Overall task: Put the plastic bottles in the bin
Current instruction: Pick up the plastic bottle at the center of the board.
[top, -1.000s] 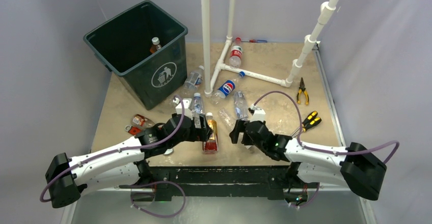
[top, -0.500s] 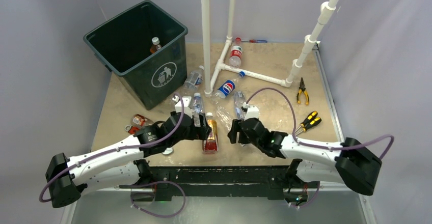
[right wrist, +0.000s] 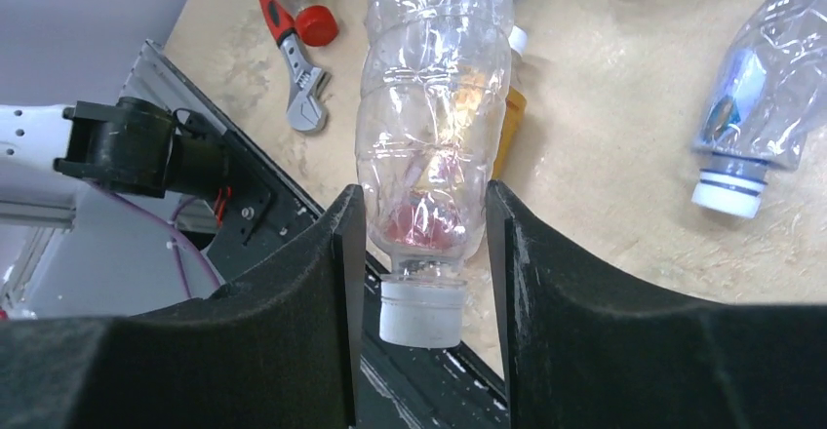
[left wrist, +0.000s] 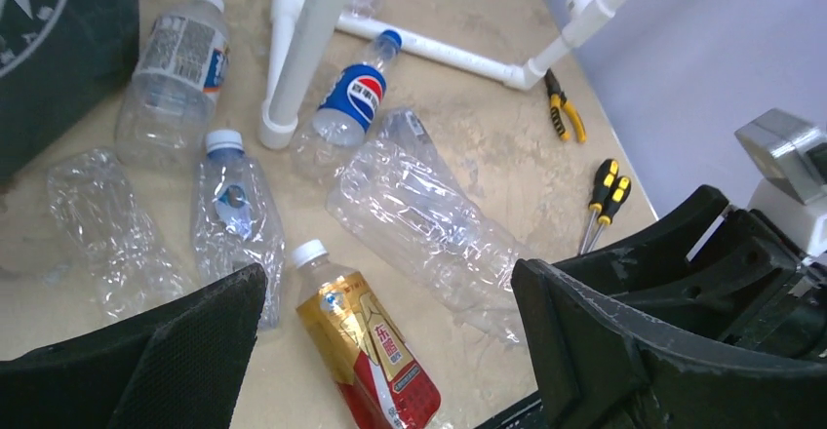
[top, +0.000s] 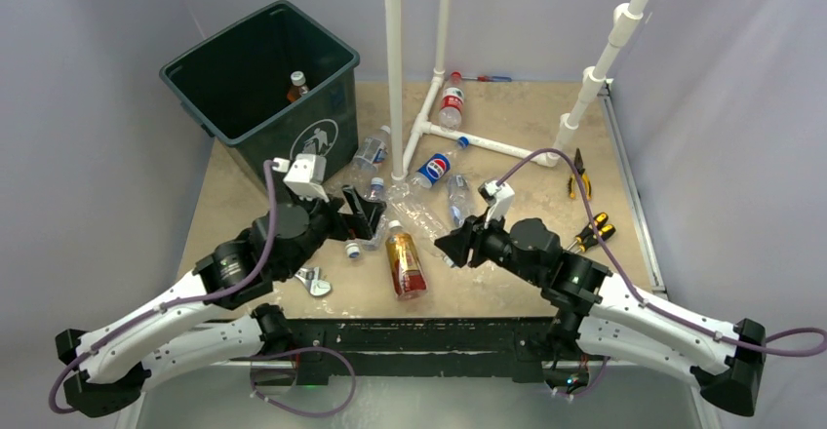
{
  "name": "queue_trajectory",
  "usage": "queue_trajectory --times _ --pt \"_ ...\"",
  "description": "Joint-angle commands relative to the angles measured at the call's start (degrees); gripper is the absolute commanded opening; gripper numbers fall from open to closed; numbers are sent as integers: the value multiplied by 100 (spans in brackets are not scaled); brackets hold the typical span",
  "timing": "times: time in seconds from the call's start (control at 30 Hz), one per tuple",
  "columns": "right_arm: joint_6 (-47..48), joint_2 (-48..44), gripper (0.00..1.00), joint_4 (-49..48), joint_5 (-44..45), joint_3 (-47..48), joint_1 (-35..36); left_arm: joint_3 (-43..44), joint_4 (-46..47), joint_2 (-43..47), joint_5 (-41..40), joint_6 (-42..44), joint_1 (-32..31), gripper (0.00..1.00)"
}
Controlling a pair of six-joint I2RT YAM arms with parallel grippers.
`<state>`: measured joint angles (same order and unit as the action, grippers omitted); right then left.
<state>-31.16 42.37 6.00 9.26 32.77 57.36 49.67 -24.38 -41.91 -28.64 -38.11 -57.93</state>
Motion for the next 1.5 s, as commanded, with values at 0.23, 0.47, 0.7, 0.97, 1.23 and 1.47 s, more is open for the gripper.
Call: queue_trajectory --times 0.23,0.47,0.7,0.97,1.23,1.47 --pt "452 -346 32 -567 -1041 53 15 -17 501 614 204 862 -25 99" --pt "-2 280 32 -734 -135 -220 12 -342 389 570 76 594 -25 99" --pt "-732 370 33 -806 874 -895 12 -584 242 532 32 346 -25 99" --pt "-1207 915 36 -671 1131 -1097 8 -864 273 516 62 162 -26 99" --pt "-1320 1219 77 -543 1001 -975 3 -915 263 429 190 66 -25 98" --pt "-1468 1596 90 -334 1025 -896 3 -945 250 456 214 28 -27 98"
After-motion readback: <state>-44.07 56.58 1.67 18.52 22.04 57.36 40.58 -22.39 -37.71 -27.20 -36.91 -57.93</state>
